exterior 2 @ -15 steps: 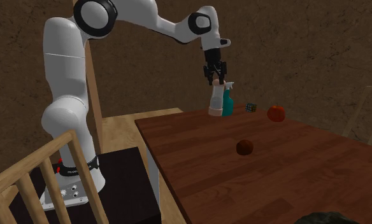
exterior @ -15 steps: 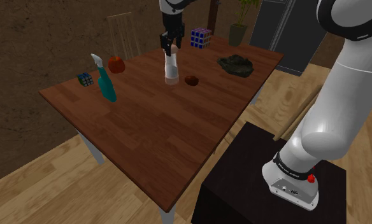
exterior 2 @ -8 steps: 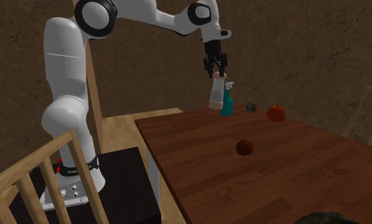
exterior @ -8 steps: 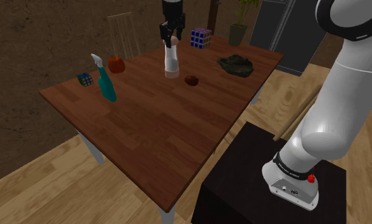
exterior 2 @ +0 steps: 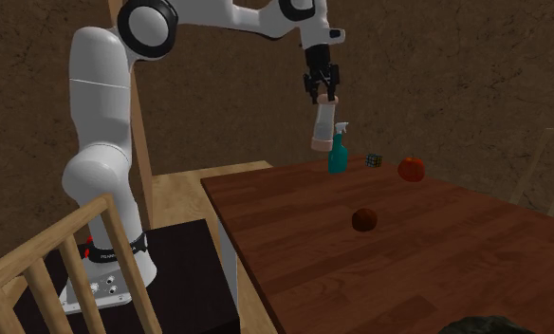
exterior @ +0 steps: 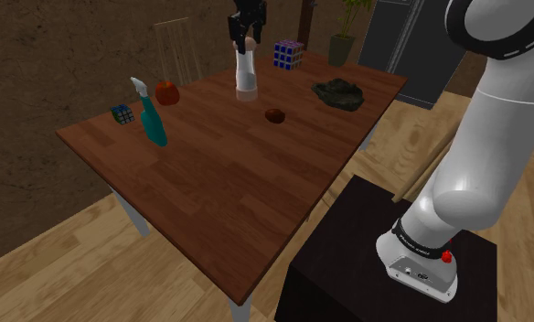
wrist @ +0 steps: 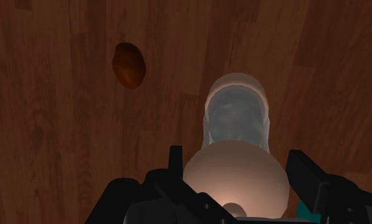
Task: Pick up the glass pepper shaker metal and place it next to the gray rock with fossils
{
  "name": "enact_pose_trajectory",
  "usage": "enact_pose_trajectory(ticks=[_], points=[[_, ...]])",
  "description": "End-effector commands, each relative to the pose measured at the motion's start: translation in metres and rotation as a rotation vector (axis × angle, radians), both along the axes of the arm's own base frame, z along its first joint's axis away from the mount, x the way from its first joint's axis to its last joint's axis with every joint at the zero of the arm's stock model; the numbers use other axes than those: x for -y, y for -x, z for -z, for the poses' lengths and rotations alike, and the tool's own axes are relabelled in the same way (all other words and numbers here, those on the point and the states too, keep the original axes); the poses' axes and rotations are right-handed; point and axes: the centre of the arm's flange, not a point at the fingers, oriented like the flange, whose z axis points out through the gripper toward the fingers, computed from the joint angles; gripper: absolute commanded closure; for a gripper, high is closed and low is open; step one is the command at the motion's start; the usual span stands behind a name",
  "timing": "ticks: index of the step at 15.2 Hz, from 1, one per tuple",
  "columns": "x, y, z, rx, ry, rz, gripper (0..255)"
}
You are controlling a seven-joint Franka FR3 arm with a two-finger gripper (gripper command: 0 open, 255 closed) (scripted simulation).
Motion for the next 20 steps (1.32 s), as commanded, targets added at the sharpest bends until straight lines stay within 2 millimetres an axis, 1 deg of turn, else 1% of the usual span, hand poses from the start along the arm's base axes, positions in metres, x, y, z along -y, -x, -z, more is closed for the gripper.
enact_pose_trajectory(ticks=[1, 10, 11, 20], points=[[0.000, 0.001, -0.012, 0.000, 0.000, 0.000, 255], [0.000, 0.001, -0.059, 0.000, 0.000, 0.000, 255], [0.000, 0.001, -0.062, 0.000, 0.000, 0.000, 255], [0.117, 0.023, -0.063, 0.000, 0.000, 0.000, 255]])
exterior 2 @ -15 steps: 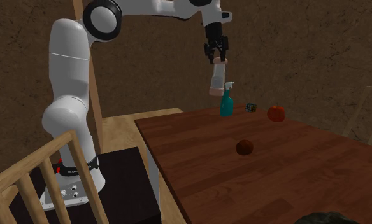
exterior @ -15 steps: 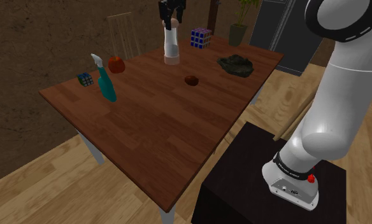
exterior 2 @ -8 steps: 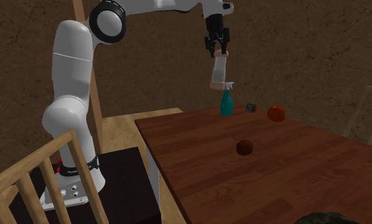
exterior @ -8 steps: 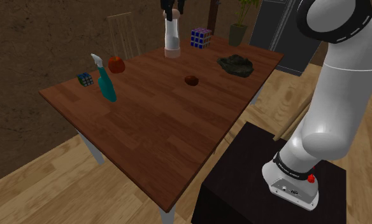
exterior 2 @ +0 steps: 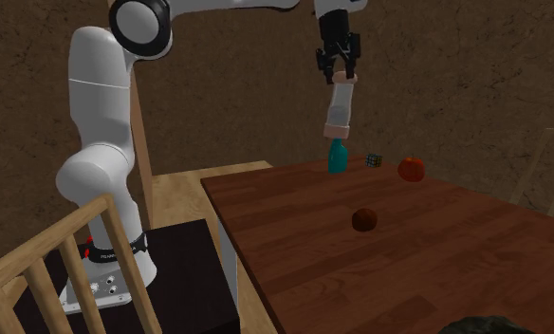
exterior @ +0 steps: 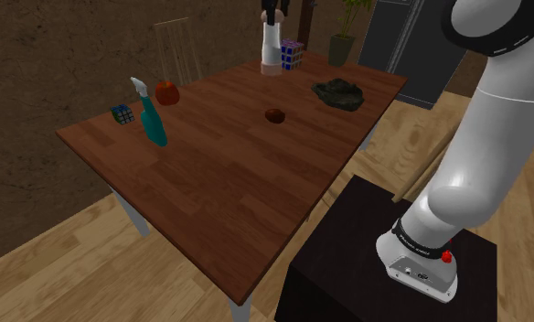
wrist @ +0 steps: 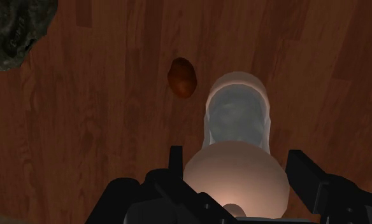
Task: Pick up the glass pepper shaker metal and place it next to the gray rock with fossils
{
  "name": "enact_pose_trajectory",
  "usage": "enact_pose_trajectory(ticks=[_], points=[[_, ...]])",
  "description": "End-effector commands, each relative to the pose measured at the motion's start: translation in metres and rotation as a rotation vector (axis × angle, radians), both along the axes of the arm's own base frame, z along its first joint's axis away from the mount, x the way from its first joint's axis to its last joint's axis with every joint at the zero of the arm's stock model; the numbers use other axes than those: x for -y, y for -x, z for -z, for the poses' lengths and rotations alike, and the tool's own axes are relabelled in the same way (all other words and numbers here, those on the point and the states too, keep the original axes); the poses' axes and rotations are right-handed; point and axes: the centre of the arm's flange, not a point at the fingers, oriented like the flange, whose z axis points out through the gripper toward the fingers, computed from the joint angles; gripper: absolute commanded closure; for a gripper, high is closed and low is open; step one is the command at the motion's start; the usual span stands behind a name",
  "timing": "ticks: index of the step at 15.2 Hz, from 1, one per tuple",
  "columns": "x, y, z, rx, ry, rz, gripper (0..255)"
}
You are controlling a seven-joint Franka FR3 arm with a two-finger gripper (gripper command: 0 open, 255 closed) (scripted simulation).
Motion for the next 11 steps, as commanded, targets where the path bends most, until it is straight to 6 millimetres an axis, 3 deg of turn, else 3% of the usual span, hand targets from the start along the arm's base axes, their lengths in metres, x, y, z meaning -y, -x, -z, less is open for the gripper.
enact_pose_trajectory(ticks=[1, 11], points=[[0.027, 0.005, 0.001, 0.000, 0.000, -0.001, 255], [0.157, 0.030, 0.001, 0.000, 0.000, -0.001, 255]])
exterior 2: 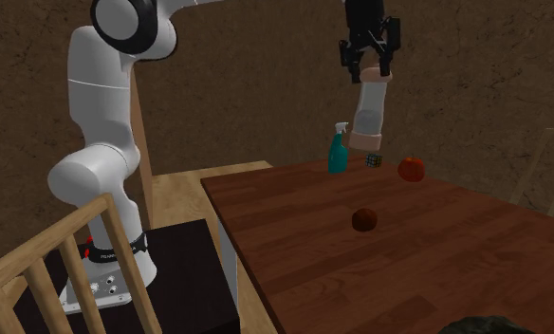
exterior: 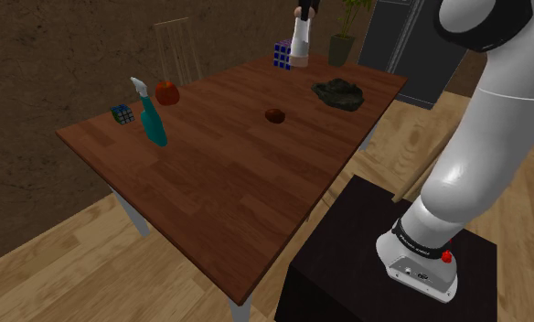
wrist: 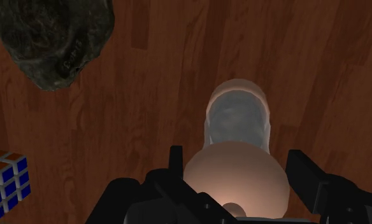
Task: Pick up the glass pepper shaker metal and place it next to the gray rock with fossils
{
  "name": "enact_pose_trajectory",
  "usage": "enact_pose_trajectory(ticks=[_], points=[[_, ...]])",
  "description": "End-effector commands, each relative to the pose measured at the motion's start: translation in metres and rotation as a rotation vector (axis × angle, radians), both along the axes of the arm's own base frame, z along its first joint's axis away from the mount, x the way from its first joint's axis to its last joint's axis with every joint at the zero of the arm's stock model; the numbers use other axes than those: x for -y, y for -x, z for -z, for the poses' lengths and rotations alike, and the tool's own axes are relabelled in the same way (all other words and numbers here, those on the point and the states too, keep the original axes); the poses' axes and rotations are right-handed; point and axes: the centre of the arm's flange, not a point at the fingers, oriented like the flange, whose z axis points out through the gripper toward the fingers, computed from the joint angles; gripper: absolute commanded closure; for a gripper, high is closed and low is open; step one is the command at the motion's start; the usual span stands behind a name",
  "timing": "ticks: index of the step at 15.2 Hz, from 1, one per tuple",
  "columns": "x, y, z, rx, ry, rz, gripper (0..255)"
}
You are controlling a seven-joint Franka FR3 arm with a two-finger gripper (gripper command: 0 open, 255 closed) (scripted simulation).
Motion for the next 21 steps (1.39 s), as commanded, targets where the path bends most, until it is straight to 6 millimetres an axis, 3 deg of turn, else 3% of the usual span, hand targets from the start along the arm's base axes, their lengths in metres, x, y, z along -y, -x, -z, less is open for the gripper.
enact_pose_trajectory(ticks=[1, 13, 21], points=[[0.029, 0.005, 0.002, 0.001, 0.000, -0.001, 255], [0.189, 0.035, 0.002, 0.001, 0.000, -0.001, 255], [0.189, 0.035, 0.044, 0.001, 0.000, -0.001, 255]])
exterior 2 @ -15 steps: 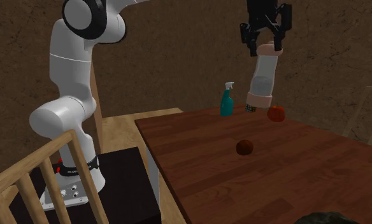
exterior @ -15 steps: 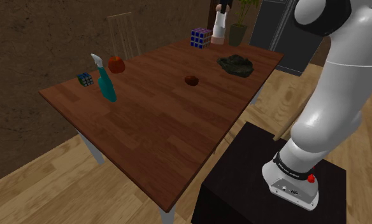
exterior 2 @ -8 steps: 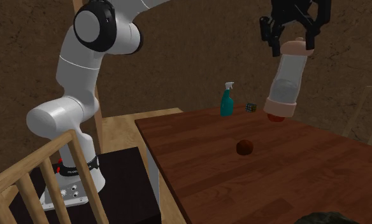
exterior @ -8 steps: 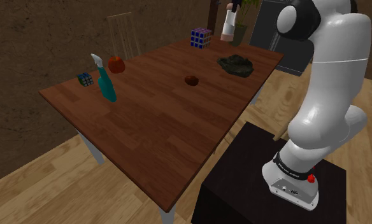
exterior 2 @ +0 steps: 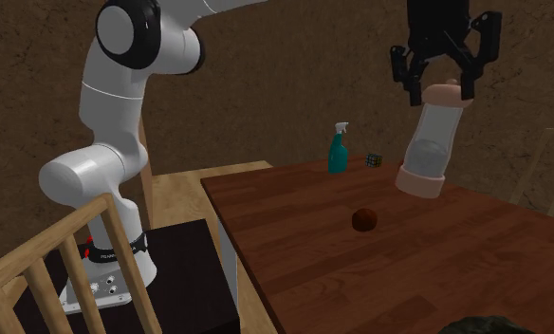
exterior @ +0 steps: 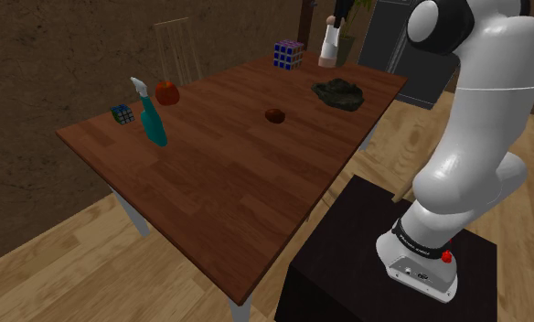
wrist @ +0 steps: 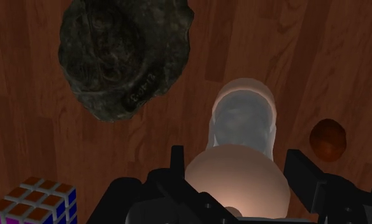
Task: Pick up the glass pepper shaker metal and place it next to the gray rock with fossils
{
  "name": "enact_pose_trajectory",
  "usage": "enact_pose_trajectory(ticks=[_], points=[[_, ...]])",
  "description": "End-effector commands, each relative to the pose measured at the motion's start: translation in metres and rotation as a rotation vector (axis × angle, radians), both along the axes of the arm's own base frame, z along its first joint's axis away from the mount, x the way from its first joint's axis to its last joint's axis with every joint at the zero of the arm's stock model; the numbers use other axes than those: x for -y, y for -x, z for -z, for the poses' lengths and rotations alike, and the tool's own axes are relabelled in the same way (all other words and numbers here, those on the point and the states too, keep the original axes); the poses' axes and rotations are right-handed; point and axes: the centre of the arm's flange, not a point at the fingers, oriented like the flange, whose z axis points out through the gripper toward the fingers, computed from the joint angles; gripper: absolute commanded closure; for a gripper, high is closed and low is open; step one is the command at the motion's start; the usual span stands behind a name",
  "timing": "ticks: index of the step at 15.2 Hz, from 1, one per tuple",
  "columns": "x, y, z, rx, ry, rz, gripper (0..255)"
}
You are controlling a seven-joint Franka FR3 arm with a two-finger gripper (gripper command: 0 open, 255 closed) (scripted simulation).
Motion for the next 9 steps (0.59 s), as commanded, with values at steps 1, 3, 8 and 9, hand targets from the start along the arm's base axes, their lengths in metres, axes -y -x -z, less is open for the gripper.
enact_pose_trajectory(ticks=[1, 3, 8, 9], points=[[0.000, 0.000, 0.012, 0.001, 0.000, 0.000, 255], [0.000, 0.000, 0.023, 0.001, 0.000, 0.000, 255], [0.000, 0.000, 0.049, 0.001, 0.000, 0.000, 255], [0.000, 0.000, 0.055, 0.001, 0.000, 0.000, 255]])
